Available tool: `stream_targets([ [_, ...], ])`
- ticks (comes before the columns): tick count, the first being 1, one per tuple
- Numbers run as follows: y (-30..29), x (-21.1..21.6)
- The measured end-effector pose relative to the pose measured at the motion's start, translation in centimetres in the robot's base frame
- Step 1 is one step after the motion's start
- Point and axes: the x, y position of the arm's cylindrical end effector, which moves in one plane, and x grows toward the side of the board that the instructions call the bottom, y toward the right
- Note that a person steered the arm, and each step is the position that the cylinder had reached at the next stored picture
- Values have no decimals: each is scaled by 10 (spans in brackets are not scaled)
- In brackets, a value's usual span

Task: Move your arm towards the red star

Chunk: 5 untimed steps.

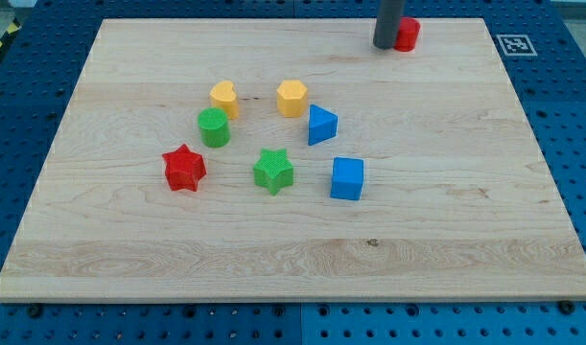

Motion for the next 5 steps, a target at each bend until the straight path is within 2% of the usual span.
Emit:
stream_targets([
  [2, 50, 0],
  [4, -10, 60],
  [5, -11, 63],
])
